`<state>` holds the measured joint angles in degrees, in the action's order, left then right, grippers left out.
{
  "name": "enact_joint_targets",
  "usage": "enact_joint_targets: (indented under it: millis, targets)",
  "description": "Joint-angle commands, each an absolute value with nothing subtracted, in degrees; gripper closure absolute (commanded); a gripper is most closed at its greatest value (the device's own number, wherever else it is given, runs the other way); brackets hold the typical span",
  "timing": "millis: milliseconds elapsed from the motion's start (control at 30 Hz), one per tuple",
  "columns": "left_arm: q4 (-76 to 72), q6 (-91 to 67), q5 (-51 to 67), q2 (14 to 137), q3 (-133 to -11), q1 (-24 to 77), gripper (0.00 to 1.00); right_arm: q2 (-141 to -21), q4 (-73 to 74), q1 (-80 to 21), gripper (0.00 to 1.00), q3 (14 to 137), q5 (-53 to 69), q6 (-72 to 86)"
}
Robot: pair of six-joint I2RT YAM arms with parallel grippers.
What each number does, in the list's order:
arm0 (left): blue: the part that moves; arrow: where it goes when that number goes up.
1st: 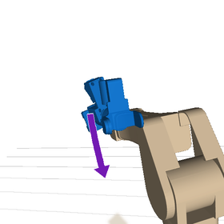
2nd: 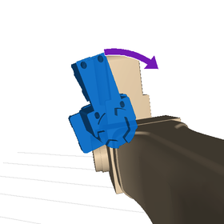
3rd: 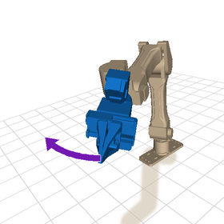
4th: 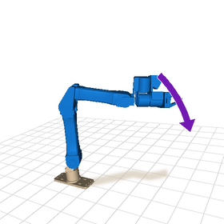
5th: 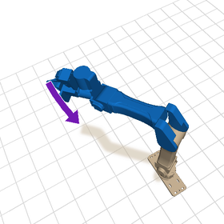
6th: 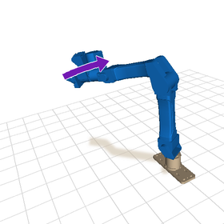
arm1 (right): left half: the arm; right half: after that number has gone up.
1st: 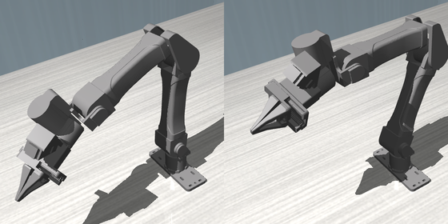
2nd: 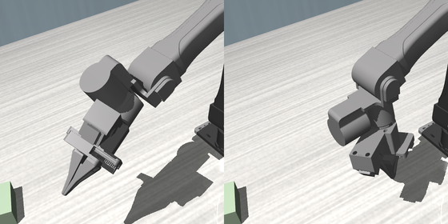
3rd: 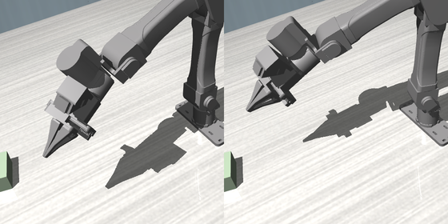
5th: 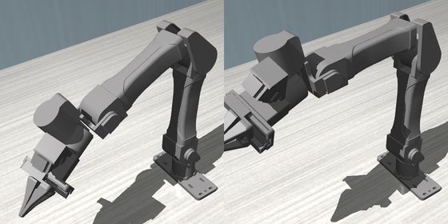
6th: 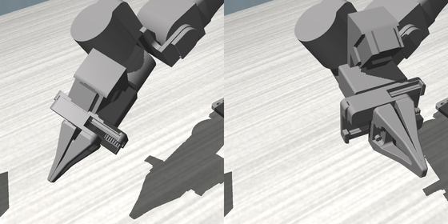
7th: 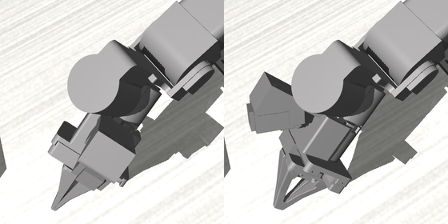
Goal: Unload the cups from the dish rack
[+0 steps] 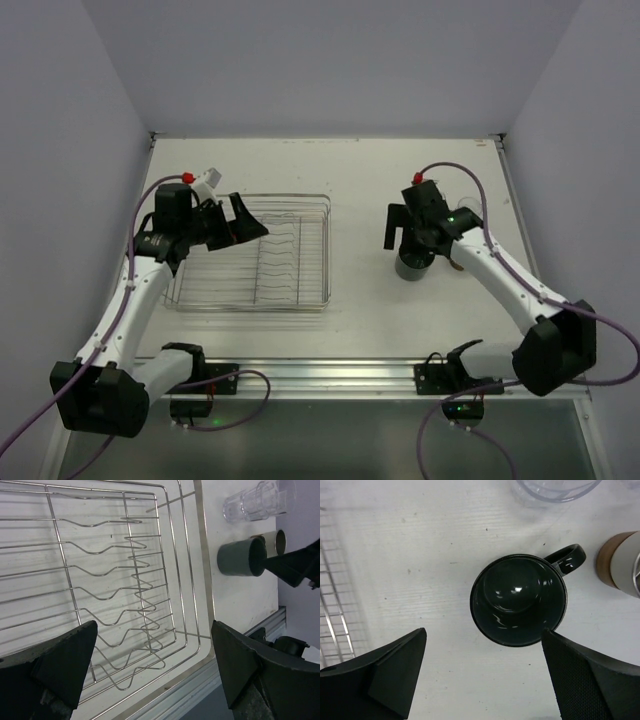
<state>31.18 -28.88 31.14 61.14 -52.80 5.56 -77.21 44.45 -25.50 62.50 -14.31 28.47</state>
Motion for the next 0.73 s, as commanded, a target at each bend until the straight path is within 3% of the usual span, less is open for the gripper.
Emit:
enact_joint_targets:
  millis: [0, 267, 700]
  targets:
    - [32.2, -28.6, 25.7, 60.2, -55.9, 9.0, 0.00, -69.5, 47.1, -25.8, 0.01, 63.0, -14.9, 28.6]
    - [28.7, -34.5, 18.4, 61.5, -54.3, 21.9, 0.00, -54.5, 46.2, -26.0, 0.01, 55.8, -6.5, 29.9]
    - [27.0, -38.5, 9.5, 65.0, -53.5, 35.7, 0.00, -42.6, 42.0, -26.0, 0.01, 47.5, 1.3, 36.0]
